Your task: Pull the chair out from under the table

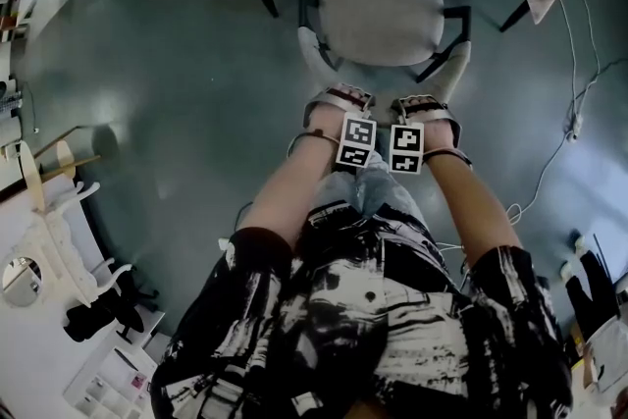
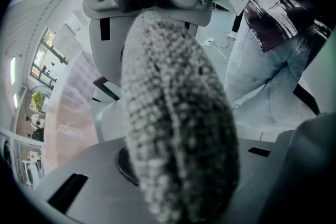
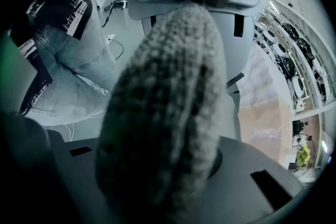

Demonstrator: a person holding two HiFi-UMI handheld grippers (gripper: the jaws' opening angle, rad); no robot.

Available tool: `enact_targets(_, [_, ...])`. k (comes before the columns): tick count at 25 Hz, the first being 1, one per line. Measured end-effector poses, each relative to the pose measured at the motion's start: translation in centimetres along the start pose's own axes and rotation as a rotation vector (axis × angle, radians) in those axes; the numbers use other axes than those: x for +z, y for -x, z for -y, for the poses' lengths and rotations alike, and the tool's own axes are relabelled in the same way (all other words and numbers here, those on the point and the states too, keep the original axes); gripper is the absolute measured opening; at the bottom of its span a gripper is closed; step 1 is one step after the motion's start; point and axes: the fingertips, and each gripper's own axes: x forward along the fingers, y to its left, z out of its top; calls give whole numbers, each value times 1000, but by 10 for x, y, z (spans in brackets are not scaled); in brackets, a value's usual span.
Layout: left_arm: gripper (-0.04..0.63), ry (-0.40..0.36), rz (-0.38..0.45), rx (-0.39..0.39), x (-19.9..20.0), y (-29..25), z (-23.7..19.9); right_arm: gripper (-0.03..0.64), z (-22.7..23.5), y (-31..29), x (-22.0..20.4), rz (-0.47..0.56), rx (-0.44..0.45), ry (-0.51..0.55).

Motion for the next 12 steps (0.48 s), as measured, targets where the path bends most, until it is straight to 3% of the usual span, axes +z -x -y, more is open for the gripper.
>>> enact_targets(12, [103,-25,3,-5,22,5,70,98,-70,5,24,-11,-4,-30])
